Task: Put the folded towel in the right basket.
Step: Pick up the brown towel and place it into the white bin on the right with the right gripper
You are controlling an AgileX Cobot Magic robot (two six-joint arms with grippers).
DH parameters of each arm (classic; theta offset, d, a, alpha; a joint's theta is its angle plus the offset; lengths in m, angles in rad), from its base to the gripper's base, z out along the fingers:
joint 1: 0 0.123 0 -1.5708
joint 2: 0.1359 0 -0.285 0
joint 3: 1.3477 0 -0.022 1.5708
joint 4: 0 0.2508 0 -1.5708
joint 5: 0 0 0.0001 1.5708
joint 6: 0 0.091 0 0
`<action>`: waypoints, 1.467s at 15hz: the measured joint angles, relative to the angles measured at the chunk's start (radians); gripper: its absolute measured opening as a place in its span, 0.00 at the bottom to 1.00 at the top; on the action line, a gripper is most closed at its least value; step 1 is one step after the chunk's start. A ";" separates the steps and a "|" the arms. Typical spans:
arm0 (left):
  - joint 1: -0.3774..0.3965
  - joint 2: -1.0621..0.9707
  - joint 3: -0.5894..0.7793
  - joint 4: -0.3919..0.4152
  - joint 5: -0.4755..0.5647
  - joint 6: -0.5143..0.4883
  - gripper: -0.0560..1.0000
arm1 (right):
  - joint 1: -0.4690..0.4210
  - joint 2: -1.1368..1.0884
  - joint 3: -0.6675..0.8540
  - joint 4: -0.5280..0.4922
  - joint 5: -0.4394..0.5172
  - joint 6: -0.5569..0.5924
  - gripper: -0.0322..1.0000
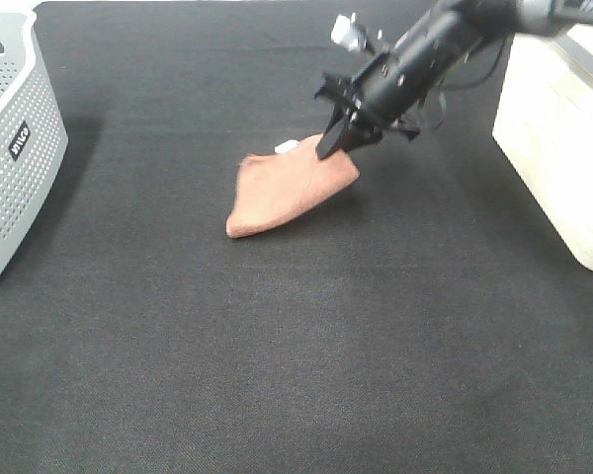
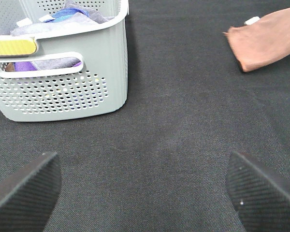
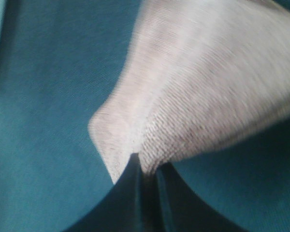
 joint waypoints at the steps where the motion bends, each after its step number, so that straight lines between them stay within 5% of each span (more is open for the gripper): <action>1: 0.000 0.000 0.000 0.000 0.000 0.000 0.88 | 0.000 -0.031 0.000 -0.010 0.023 0.000 0.04; 5: 0.000 0.000 0.000 0.000 0.000 0.000 0.88 | 0.000 -0.170 0.000 -0.089 0.066 0.004 0.04; 13: 0.000 0.000 0.000 0.000 0.000 0.000 0.88 | 0.000 -0.517 0.000 -0.520 0.081 0.146 0.04; 16: 0.000 0.000 0.000 0.000 0.000 0.000 0.88 | -0.025 -0.574 0.000 -0.569 0.081 0.157 0.04; 22: 0.000 0.000 0.000 0.000 0.000 0.000 0.88 | -0.350 -0.597 0.000 -0.491 0.073 0.164 0.04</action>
